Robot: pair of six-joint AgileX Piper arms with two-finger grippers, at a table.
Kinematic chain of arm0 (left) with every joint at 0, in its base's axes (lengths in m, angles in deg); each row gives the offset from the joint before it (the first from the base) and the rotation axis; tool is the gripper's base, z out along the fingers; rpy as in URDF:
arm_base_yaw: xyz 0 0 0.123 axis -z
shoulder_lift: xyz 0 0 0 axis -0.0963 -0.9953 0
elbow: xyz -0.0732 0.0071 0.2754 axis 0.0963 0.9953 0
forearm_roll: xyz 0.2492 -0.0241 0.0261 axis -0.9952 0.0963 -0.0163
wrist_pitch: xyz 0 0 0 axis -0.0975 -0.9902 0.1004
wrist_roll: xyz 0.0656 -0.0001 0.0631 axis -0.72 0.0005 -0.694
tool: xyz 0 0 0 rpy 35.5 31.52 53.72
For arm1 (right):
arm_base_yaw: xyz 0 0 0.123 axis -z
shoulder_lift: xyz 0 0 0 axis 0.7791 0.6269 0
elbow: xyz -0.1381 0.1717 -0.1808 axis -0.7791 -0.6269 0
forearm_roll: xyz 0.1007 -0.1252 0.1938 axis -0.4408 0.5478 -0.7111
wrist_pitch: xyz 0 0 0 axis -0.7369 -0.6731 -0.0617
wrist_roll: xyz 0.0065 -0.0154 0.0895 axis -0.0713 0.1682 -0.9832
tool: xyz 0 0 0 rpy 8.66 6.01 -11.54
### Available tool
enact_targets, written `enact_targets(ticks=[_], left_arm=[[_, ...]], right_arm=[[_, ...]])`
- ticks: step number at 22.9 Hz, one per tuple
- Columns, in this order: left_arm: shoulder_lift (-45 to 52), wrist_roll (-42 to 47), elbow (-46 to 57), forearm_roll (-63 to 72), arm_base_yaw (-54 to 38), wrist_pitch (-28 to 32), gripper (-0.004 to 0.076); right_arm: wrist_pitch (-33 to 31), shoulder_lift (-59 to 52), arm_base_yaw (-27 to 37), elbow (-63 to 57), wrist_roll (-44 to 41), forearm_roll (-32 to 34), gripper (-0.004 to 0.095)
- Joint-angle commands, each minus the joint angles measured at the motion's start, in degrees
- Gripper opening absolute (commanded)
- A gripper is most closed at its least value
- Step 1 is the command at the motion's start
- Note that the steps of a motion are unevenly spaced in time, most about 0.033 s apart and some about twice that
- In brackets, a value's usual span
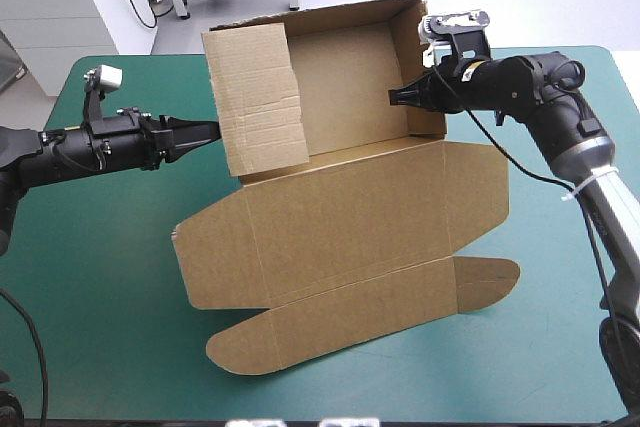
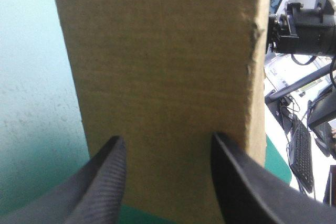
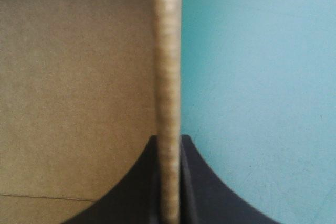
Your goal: Fold the box
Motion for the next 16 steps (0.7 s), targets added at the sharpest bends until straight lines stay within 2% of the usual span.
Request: enact_targets(ticks=[1, 12, 16], left_arm=[[1.86, 3.62, -1.41, 4.22, 0.46, -4.24, 0.0425], [1.86, 4.66, -1.41, 4.21, 4.24, -3.92, 0.0425], [1.86, 4.66, -1.41, 3.29, 4.34, 0.93, 0.0424]], right_arm=[[4.33, -2.62, -0.21, 1.52, -0.81, -1.29, -0.0017], [3.39, -2.62, -0.21, 1.52, -1.43, 0.23, -0.0017], [3.39, -2.62, -2.28, 1.52, -1.43, 2.19, -0.0017]])
